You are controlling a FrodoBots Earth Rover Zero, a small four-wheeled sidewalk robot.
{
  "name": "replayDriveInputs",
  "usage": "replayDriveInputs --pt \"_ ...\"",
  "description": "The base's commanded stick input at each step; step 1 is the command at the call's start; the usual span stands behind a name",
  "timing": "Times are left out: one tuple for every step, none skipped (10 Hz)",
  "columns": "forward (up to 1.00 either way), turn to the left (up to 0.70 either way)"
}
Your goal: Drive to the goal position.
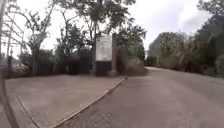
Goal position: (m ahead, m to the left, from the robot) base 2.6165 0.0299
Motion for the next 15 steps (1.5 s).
replayDriveInputs --pt "0.70 0.00" --pt "0.70 -0.01" --pt "0.70 -0.05" --pt "0.70 -0.09" --pt "0.70 -0.13" --pt "0.70 -0.17" --pt "0.70 -0.22" --pt "0.70 -0.25" --pt "0.70 -0.28" --pt "0.70 -0.31" --pt "0.70 -0.31" --pt "0.70 -0.13" --pt "0.70 0.00" --pt "0.70 0.00" --pt "0.70 0.00"
